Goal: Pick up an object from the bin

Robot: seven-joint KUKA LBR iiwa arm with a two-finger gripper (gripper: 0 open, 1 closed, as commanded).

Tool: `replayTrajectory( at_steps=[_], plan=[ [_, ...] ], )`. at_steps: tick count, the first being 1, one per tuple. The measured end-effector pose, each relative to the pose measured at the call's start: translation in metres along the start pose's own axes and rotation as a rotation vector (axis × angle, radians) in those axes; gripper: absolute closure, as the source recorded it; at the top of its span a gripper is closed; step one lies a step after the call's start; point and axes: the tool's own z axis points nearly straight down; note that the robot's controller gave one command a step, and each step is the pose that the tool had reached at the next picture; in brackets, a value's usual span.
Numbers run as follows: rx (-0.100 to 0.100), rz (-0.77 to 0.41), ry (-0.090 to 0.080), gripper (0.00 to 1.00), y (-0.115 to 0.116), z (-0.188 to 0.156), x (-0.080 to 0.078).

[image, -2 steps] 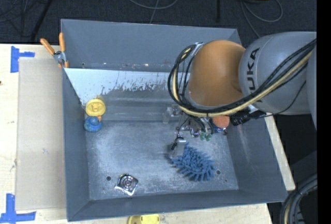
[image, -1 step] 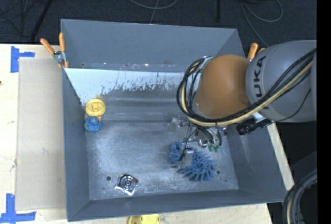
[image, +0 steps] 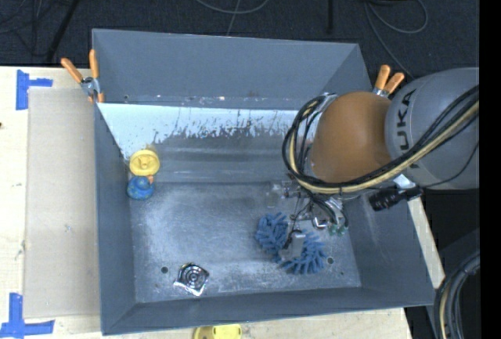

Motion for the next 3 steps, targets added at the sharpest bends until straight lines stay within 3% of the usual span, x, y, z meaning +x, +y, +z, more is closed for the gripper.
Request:
replayTrajectory(
  at_steps=[1, 2, 3],
  plan=[
    [-0.001, -0.068, -0.003, 1.00, -0.023, 0.034, 0.005],
    [-0.002, -0.067, -0.003, 1.00, -0.024, 0.034, 0.005],
    [0.000, -0.067, -0.001, 1.00, -0.007, -0.035, 0.014]
  ],
)
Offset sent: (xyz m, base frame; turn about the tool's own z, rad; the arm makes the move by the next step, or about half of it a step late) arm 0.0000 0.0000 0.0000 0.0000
